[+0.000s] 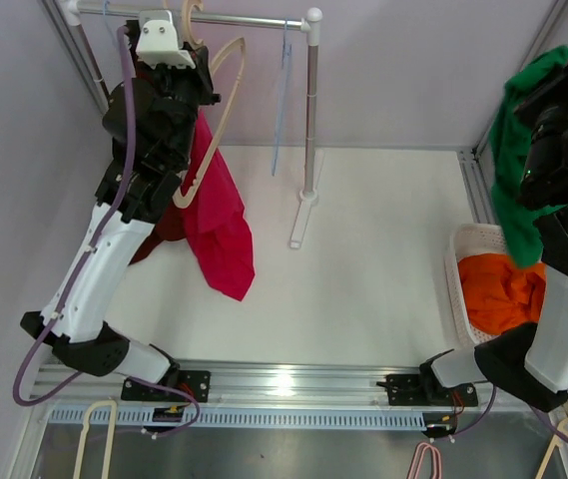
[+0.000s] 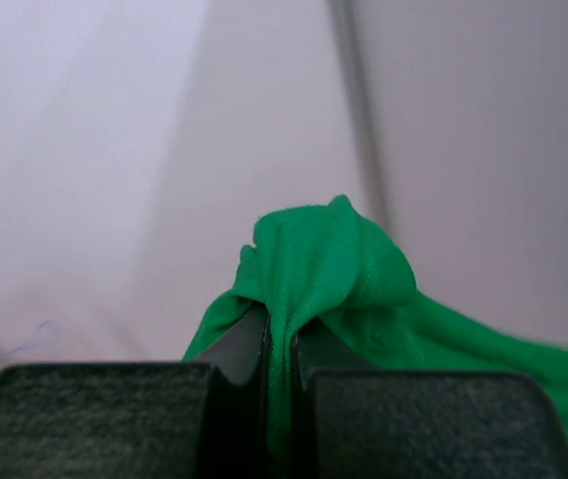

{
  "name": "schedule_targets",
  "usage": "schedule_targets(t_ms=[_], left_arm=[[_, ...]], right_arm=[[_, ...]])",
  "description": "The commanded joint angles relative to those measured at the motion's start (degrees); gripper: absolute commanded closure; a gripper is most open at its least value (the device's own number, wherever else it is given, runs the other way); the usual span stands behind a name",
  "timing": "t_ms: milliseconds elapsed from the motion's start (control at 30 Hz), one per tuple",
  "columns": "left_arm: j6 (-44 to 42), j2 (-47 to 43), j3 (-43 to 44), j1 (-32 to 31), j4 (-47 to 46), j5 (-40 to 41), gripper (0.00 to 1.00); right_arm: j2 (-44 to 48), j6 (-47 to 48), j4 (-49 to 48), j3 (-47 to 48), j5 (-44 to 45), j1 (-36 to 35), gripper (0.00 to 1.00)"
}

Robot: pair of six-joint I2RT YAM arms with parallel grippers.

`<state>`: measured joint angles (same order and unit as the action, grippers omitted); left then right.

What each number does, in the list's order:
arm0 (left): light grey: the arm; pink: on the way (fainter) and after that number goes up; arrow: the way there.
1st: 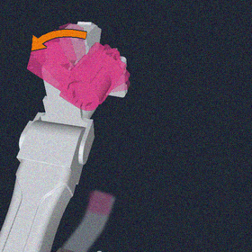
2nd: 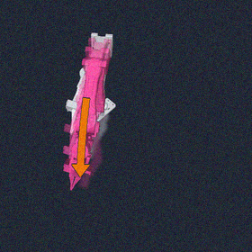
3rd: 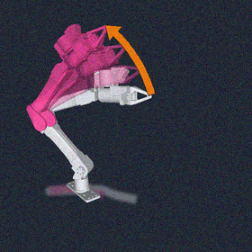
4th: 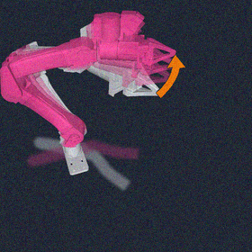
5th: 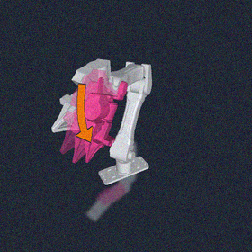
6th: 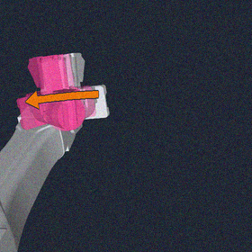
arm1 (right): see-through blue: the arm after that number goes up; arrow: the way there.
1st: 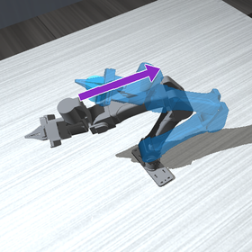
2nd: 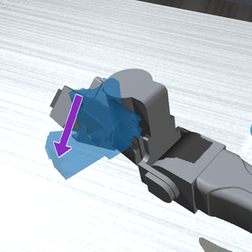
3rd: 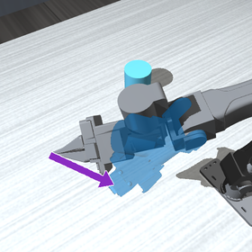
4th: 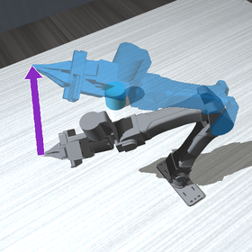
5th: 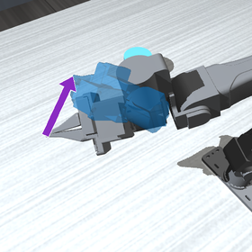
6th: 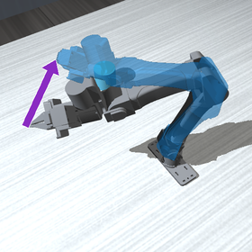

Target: Remove the t-shirt from the hanger

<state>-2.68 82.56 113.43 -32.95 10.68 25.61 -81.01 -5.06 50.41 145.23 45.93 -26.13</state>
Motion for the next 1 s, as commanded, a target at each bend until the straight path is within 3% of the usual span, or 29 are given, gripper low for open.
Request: schedule_targets(t_ms=[0,33,100,167,233,267,333,367,400,433,467,533,600,833,967], left_arm=[[-2.59,2.42,2.06,1.04,-4.96,-0.02,0.99],[-3.12,2.86,2.06,1.13,-5.40,-0.46,0.99],[-2.52,4.53,2.67,2.27,-6.02,-3.35,0.99],[-2.42,6.80,3.46,3.32,-6.02,-5.47,0.99],[-2.86,8.74,5.57,3.86,-5.76,-6.62,0.99],[-3.03,9.62,6.27,4.38,-5.84,-6.88,0.99],[-3.12,11.65,7.51,4.91,-6.72,-9.08,0.99],[-3.04,12.26,7.86,5.17,-7.24,-9.34,0.99],[-3.12,13.57,8.38,5.35,-7.60,-9.61,0.99],[-2.86,14.02,9.17,5.61,-8.12,-10.65,0.99],[-2.86,14.72,9.18,5.70,-8.39,-11.10,0.99],[-2.42,16.74,11.20,5.97,-8.66,-11.54,0.99],[-2.07,18.06,13.56,6.23,-8.48,-12.16,0.99],[-1.02,24.04,20.43,6.67,-7.08,-13.65,0.99],[0.39,25.28,20.87,7.02,-7.34,-14.71,0.99]], right_arm=[[-0.65,21.02,-16.08,-2.52,13.19,0.47,1.00],[1.89,24.62,-27.19,-6.32,17.92,0.38,1.00],[4.62,28.18,-33.69,-15.01,19.72,1.34,1.00],[7.79,23.28,-30.31,-18.56,18.59,5.53,1.00],[10.42,12.40,-24.60,-24.43,15.35,10.46,1.00],[10.96,8.09,-18.40,-26.55,9.15,13.44,1.00],[11.40,-4.30,-12.73,-32.43,-1.66,26.17,1.00],[10.62,-7.82,-8.71,-34.29,-14.77,31.79,1.00],[10.18,-10.99,-7.36,-36.05,-21.17,42.02,1.00],[10.09,-15.81,-7.61,-40.94,-32.46,46.48,1.00],[10.35,-17.51,-8.48,-43.95,-32.57,50.52,1.00],[10.79,-20.68,-10.67,-49.23,-43.27,58.86,1.00],[10.35,-21.30,-12.27,-53.90,-47.40,61.37,1.00],[8.94,-21.57,-18.84,-68.66,-47.87,61.81,1.00],[7.98,-20.61,-18.87,-67.72,-46.46,61.64,1.00]])
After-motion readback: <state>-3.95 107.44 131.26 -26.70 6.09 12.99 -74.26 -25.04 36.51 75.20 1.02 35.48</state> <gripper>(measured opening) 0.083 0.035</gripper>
